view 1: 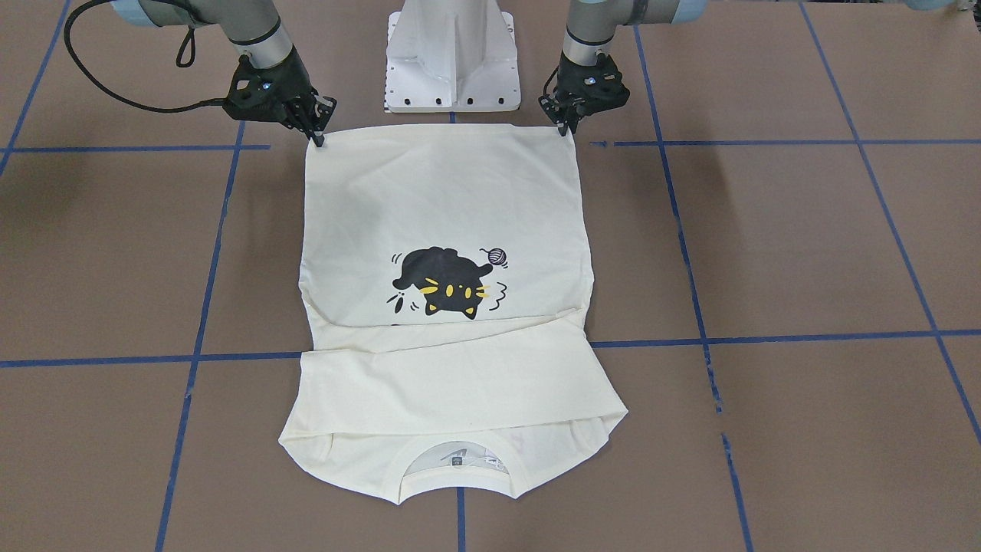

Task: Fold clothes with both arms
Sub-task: 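Grasp both hem corners with the left and right grippers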

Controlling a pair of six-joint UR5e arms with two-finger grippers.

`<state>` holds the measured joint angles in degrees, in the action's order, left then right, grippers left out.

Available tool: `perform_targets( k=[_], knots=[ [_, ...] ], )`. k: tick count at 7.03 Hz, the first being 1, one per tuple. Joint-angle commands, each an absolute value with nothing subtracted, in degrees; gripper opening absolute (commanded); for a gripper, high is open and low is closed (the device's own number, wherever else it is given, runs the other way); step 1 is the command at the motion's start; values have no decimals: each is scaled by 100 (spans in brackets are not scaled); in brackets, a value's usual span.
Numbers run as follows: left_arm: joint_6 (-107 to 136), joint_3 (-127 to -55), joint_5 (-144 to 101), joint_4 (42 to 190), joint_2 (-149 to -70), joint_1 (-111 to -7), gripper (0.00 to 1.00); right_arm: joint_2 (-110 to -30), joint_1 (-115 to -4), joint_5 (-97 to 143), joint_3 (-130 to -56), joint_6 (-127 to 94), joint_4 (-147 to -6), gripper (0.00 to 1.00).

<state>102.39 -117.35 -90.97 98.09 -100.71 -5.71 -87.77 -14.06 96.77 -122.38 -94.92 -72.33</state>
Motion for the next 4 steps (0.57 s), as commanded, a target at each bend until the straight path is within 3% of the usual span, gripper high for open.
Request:
perform_targets(
  k=[1,2,4],
  knots=[
    [10239,-11742,-9097,9800,-10072,-571,5,-8789,-1406,9677,-12234,-9492,-7233,0],
    [10213,-11803,-9097,9800,-10072,-589,0,-8806,-1450,9703,-12252,-9492,-7233,0],
    [10056,-12538,-9114,9800,-9863,-650,0,-8859,-1573,9913,-12471,-9457,-7233,0]
  ],
)
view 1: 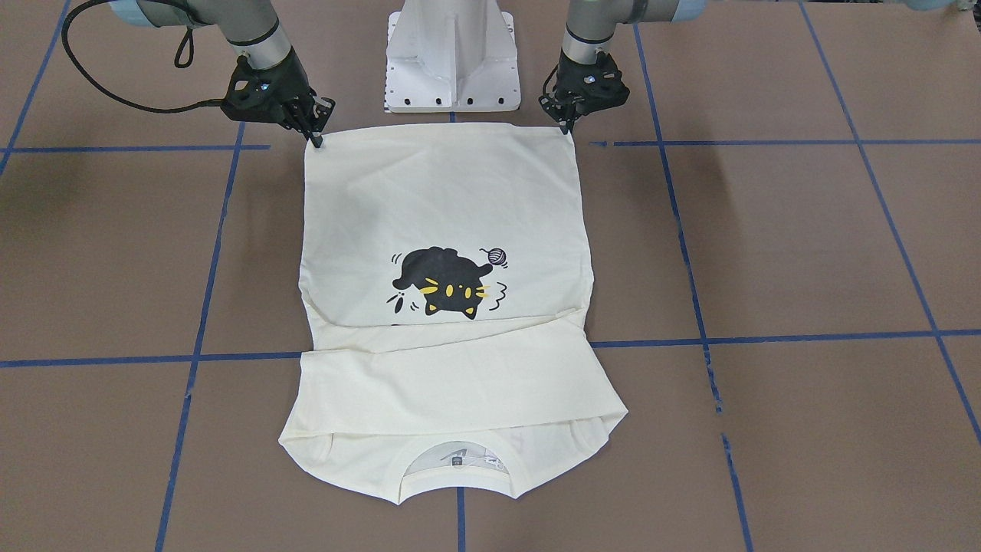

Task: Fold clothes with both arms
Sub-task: 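Grasp both hem corners with the left and right grippers, then lift the hem with both grippers and fold it toward the collar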

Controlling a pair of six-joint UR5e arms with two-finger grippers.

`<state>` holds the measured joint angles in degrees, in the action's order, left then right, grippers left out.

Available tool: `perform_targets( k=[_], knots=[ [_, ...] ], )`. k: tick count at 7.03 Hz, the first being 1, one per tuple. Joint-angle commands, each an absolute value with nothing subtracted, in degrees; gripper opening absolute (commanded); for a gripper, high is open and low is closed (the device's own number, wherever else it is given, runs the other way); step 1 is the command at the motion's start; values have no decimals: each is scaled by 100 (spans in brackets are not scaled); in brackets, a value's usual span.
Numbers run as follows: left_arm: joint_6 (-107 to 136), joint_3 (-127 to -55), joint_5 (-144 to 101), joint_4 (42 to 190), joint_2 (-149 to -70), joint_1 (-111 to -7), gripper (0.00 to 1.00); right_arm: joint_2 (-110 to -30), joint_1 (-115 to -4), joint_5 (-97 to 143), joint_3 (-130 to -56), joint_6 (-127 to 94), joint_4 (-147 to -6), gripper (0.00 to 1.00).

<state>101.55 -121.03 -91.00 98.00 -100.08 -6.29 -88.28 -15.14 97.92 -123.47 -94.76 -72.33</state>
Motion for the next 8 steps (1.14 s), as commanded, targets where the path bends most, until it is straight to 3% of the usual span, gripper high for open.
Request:
perform_targets(
  k=[1,4,6,8],
  knots=[
    [9915,-12951,-9149,9791,-9827,-642,0,-9007,-1582,10114,-12750,-9448,-7233,0],
    [9362,-14507,-9560,9476,-8922,-545,0,-10104,-1679,11055,-14085,-9422,-7242,0],
    [9299,-14852,-9965,9290,-8973,-64,0,-10554,-1539,11914,-14360,-9422,-7251,0],
    [9299,-14863,-10124,9290,-9096,0,0,-10512,-1432,12111,-14327,-9422,-7251,0]
  ],
)
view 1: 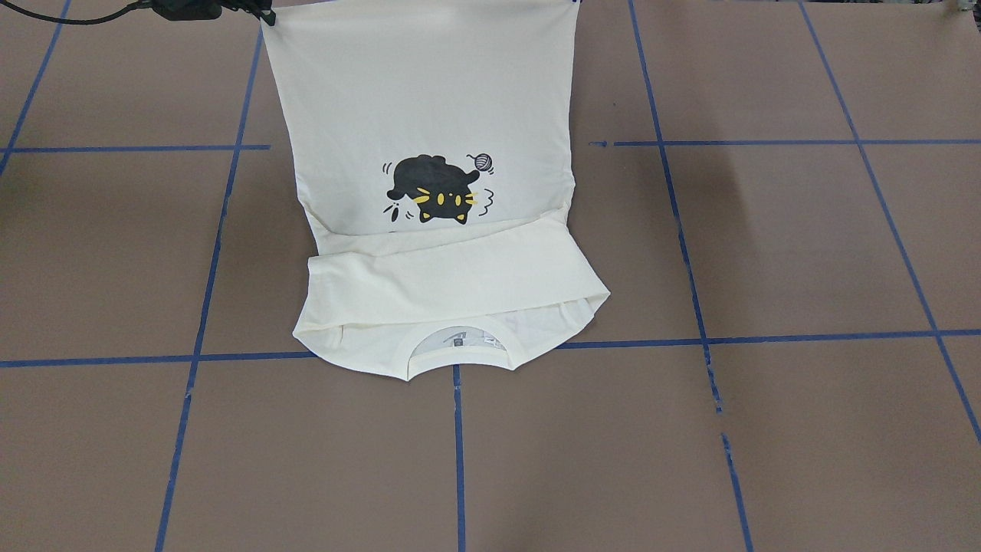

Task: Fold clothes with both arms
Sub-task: 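Lift the hem with both grippers and fold it toward the collar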

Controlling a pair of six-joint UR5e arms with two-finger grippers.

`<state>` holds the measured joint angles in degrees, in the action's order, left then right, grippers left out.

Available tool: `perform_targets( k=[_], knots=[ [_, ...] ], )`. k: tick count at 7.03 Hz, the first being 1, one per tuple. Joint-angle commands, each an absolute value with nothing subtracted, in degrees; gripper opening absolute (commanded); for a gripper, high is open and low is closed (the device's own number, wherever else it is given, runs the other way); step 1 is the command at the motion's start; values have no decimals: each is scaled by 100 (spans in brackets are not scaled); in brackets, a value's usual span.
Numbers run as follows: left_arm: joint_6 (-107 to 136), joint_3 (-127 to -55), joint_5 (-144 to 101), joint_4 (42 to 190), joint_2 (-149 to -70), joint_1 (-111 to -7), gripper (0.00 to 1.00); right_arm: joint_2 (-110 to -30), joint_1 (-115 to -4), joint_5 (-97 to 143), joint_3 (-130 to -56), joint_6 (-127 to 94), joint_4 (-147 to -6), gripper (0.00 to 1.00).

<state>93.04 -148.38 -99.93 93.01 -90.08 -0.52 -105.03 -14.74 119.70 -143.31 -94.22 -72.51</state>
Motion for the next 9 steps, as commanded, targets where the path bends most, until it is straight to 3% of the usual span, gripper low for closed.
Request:
perform_targets(
  k=[1,3,6,9],
  knots=[
    [9281,-14819,-10160,9281,-9158,-96,0,-10320,-1676,12103,-14196,-9404,-7251,0],
    [8793,-14600,-10178,9281,-9359,-822,0,-9330,-2615,12129,-13538,-9029,-7251,0],
    [8141,-14100,-10863,9281,-9553,-2079,0,-9062,-4056,12629,-13186,-8315,-7225,0],
    [7989,-12987,-11169,9281,-10533,-3291,0,-7791,-4508,12595,-11764,-8191,-7233,0]
  ],
)
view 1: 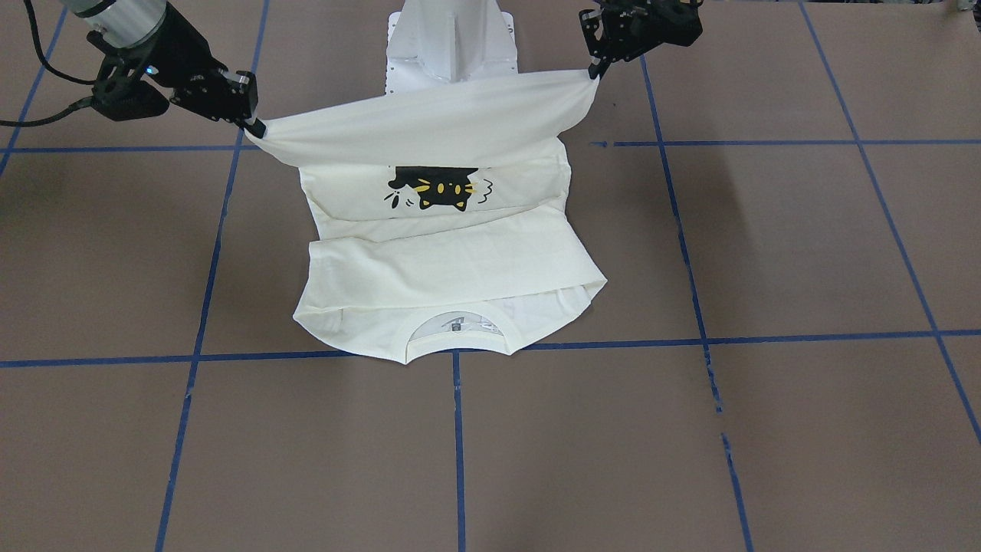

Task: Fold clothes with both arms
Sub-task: 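Lift the hem with both grippers and fold it toward the collar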

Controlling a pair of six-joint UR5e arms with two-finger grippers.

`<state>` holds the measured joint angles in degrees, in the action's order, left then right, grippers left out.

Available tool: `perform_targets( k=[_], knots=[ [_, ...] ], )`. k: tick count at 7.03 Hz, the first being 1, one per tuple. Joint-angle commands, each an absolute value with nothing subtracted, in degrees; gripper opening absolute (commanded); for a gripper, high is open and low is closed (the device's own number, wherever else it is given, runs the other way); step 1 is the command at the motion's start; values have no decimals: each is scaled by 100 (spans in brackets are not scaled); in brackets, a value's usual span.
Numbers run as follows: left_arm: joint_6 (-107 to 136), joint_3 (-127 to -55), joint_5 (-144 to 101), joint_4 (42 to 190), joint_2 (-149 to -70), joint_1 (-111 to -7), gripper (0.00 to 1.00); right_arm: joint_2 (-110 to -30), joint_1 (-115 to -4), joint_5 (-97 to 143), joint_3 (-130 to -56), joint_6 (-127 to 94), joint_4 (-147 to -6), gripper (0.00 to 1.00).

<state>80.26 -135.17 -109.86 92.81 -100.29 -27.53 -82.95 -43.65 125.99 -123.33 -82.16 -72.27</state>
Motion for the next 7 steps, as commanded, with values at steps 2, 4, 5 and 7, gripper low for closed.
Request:
perform_targets(
  k=[2,4,5,7],
  knots=[
    [7981,-12439,-11153,9316,-10836,-3681,0,-7429,-4561,12560,-11287,-8183,-7233,0],
    [7989,-11806,-11127,9386,-11144,-3849,0,-7068,-4701,12533,-10674,-7947,-7233,0],
    [8015,-11551,-11118,9500,-11284,-3850,0,-6805,-4737,12420,-10296,-7928,-7233,0],
    [8033,-10805,-10909,10078,-11364,-3858,0,-6592,-4763,12393,-9819,-7928,-7233,0]
  ],
)
